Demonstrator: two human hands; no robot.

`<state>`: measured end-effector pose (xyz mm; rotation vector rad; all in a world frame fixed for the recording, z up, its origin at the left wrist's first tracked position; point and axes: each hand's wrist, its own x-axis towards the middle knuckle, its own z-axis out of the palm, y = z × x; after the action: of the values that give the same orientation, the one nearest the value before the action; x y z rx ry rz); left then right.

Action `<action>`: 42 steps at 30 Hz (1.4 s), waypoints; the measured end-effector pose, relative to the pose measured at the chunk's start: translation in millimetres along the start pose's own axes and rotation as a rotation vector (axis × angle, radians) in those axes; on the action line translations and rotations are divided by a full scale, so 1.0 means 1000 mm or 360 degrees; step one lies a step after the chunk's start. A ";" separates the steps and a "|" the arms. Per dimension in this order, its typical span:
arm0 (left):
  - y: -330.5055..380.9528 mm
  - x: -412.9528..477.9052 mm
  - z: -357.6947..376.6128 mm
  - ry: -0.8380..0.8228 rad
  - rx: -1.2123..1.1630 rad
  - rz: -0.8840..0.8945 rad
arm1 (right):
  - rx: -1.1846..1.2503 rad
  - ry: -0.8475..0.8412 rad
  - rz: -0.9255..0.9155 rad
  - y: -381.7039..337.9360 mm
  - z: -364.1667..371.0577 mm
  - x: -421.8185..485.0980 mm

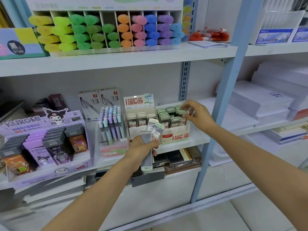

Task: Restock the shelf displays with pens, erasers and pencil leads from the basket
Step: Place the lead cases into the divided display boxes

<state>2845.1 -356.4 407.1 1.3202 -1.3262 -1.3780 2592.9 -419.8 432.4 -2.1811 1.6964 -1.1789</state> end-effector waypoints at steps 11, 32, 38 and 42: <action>0.013 -0.022 -0.007 -0.0080 -0.0066 0.0043 | 0.0608 -0.0113 0.0094 -0.072 -0.008 -0.025; 0.030 -0.053 -0.016 -0.0078 -0.0230 -0.0160 | 0.0533 0.0326 0.0254 -0.054 -0.038 -0.030; 0.022 -0.042 -0.011 0.0031 -0.0231 -0.0113 | 0.0191 0.0325 0.0079 -0.038 -0.029 -0.023; 0.019 -0.034 -0.010 0.0055 -0.0201 -0.0090 | 0.0169 0.0293 0.0071 -0.026 -0.020 -0.020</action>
<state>2857.1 -327.0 432.1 1.2992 -1.1677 -1.4467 2598.4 -386.9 450.1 -2.0176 1.6963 -1.4617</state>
